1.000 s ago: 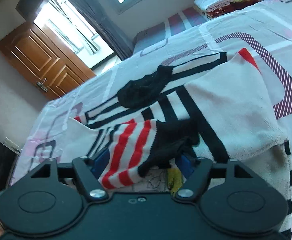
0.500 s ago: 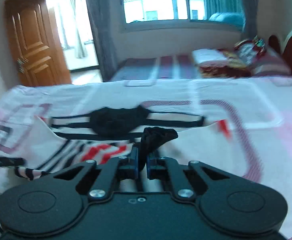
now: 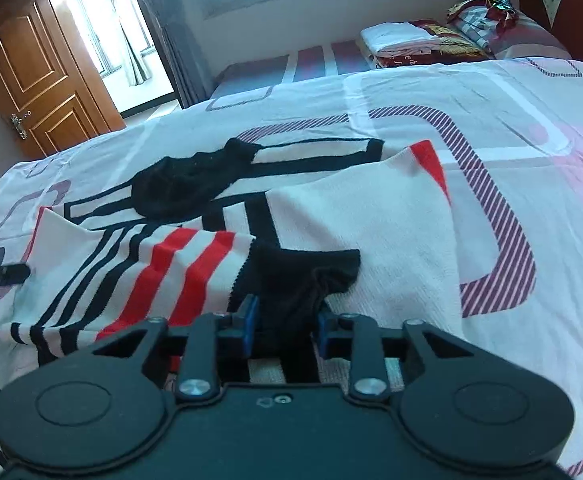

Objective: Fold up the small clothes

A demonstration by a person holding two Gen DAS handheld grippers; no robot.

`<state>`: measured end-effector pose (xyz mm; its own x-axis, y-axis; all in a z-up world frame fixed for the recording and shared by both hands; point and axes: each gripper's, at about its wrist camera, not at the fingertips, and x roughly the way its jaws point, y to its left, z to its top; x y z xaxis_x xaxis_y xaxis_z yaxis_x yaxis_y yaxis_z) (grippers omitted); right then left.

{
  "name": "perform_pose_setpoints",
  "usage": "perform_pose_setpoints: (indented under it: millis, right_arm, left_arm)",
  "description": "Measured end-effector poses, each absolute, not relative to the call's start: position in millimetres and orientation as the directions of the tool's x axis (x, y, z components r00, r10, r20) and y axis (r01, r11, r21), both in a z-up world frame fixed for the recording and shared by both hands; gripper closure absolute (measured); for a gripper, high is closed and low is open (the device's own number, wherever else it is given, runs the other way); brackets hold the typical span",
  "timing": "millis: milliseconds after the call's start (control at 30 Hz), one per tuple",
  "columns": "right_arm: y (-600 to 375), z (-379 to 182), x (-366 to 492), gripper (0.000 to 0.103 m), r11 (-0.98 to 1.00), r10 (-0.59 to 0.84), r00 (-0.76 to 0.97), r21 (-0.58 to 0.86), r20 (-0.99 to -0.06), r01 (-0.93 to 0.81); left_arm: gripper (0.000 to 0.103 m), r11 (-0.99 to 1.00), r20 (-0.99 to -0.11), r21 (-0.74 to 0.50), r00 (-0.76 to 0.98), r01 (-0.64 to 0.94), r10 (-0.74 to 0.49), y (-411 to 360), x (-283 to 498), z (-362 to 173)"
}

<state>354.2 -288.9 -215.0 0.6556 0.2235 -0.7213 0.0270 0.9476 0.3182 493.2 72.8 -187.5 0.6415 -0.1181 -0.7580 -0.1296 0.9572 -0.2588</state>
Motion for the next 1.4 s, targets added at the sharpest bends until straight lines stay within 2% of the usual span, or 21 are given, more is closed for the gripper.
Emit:
perform_pose_setpoints:
  millis: [67,233,300,400,533,567,600,633,667,733,833,900,933,1000,1067,1133,1200,1267,1333,1400]
  right_arm:
    - [-284,-213,355,0.093,0.957,0.197,0.668,0.288,-0.718,0.027]
    - [-273,-194,353,0.096,0.986,0.131,0.746,0.167,-0.653,-0.027]
    - [-272,-198,358,0.096,0.995,0.072,0.745,0.096,-0.663,-0.01]
    - [-284,-221,364,0.095,0.989,0.074,0.685,0.143,-0.724,0.043]
    - [-288,-216,358,0.095,0.981,0.109,0.69,0.188,-0.716,0.04]
    - [-289,-215,357,0.095,0.981,0.111,0.69,0.192,-0.715,0.042]
    - [-289,-213,356,0.094,0.981,0.111,0.692,0.19,-0.713,0.039]
    - [-290,-213,355,0.094,0.981,0.111,0.692,0.189,-0.713,0.038]
    - [-291,-213,354,0.094,0.98,0.114,0.691,0.196,-0.714,0.041]
    - [-294,-215,354,0.092,0.971,0.128,0.684,0.231,-0.718,0.061]
    - [-296,-217,354,0.083,0.959,0.154,0.678,0.273,-0.719,0.072]
    - [-295,-215,355,0.083,0.96,0.158,0.679,0.272,-0.717,0.064]
    - [-294,-214,356,0.082,0.96,0.164,0.679,0.273,-0.716,0.056]
    - [-293,-215,359,0.082,0.957,0.178,0.675,0.285,-0.716,0.05]
    - [-288,-216,361,0.089,0.963,0.175,0.676,0.268,-0.716,0.035]
    - [-283,-211,361,0.095,0.973,0.157,0.693,0.23,-0.704,0.014]
    - [-279,-204,359,0.096,0.984,0.127,0.725,0.179,-0.677,-0.005]
    - [-281,-214,364,0.096,0.995,0.053,0.704,0.098,-0.708,0.024]
    - [-288,-225,365,0.096,0.992,0.055,0.697,0.116,-0.715,0.04]
    - [-288,-221,364,0.093,0.991,0.052,0.694,0.121,-0.718,0.05]
  left_arm:
    - [0.09,0.955,-0.754,-0.264,0.647,-0.137,-0.116,74,506,-192]
    - [0.09,0.954,-0.733,-0.254,0.675,-0.158,-0.083,73,524,-196]
    - [0.09,0.954,-0.736,-0.249,0.673,-0.167,-0.074,73,529,-199]
    - [0.09,0.945,-0.73,-0.273,0.678,-0.179,-0.083,74,527,-196]
    - [0.09,0.96,-0.741,-0.245,0.664,-0.136,-0.095,70,519,-189]
    - [0.086,0.961,-0.745,-0.241,0.66,-0.133,-0.096,71,517,-189]
    - [0.078,0.96,-0.746,-0.249,0.658,-0.128,-0.105,72,517,-190]
    - [0.051,0.957,-0.74,-0.267,0.661,-0.115,-0.127,73,516,-190]
    - [0.005,0.957,-0.733,-0.267,0.668,-0.112,-0.127,72,514,-188]
    - [0.0,0.968,-0.712,-0.206,0.701,-0.142,-0.048,67,510,-185]
    - [0.001,0.966,-0.722,-0.23,0.687,-0.115,-0.09,68,514,-195]
    - [0.029,0.954,-0.726,-0.265,0.68,-0.14,-0.102,73,517,-204]
    - [0.046,0.945,-0.73,-0.294,0.672,-0.141,-0.127,75,519,-208]
    - [0.067,0.937,-0.713,-0.316,0.689,-0.15,-0.129,76,519,-209]
    - [0.082,0.936,-0.703,-0.316,0.7,-0.155,-0.121,75,522,-208]
    - [0.087,0.945,-0.7,-0.287,0.709,-0.16,-0.093,74,525,-210]
    - [0.087,0.951,-0.707,-0.25,0.706,-0.182,-0.051,73,525,-215]
    - [0.087,0.949,-0.704,-0.247,0.709,-0.195,-0.037,74,527,-214]
    - [0.087,0.944,-0.706,-0.25,0.707,-0.216,-0.025,75,526,-209]
    - [0.087,0.942,-0.683,-0.255,0.73,-0.219,-0.016,78,511,-195]
